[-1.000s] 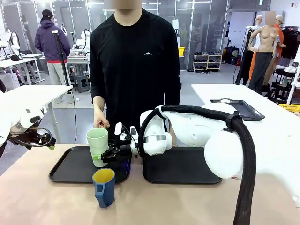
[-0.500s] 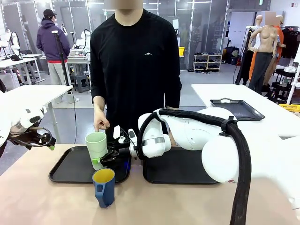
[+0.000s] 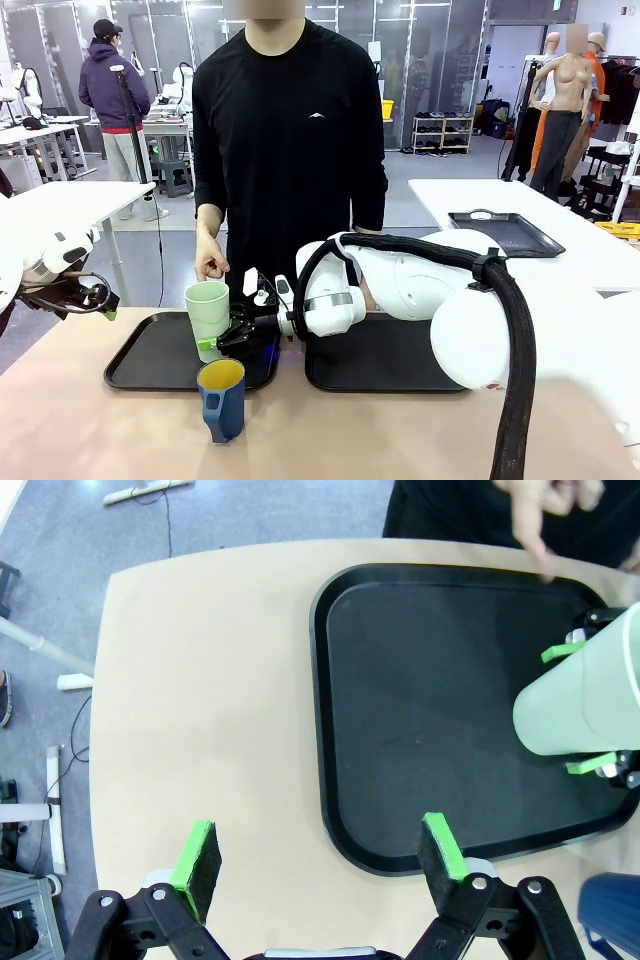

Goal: Sort and store the cups by type.
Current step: Place the picked Reusable plastic cup into the Flat Tray indicated by the person, then pick up the Handle plastic cup and place it into the empty Flat Tray.

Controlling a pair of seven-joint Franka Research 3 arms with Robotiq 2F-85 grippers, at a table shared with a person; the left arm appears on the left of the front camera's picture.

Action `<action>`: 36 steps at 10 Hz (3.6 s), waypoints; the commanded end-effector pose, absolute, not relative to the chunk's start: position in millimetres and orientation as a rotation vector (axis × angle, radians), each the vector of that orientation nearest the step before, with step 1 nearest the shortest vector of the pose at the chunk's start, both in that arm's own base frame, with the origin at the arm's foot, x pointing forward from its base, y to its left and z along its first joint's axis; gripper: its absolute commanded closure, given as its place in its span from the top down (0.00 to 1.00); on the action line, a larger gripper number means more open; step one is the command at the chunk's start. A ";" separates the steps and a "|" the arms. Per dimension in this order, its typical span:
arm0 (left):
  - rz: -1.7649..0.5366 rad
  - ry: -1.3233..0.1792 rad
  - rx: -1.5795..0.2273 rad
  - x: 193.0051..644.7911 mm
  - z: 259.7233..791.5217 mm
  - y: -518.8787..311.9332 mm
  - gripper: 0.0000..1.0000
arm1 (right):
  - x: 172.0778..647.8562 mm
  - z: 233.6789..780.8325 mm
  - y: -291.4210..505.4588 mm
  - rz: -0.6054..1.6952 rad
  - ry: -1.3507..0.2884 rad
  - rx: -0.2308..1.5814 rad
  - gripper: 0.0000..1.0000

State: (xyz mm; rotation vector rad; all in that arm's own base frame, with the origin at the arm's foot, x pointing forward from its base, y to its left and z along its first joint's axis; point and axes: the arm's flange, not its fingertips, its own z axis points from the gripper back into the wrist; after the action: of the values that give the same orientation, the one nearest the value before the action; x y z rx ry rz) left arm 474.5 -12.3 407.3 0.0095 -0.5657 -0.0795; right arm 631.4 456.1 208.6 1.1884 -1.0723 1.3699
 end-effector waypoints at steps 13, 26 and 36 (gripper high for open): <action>-0.083 -0.566 0.015 474.7 407.7 -10.9 1.00 | 610.8 238.9 389.3 1.312 -0.857 1.047 1.00; -0.083 -0.566 0.015 474.7 407.7 -10.9 1.00 | 622.0 231.5 394.0 1.323 -0.896 1.056 1.00; -0.083 -0.566 0.015 474.7 407.7 -10.9 1.00 | 502.4 354.6 284.1 1.251 -0.649 0.475 1.00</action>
State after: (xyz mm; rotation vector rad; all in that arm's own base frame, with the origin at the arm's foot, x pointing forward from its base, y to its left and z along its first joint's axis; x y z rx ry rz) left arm 474.4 -11.9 407.0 0.0099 -0.5651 -0.0786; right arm 526.6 293.1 334.5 0.5322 -0.7139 1.3053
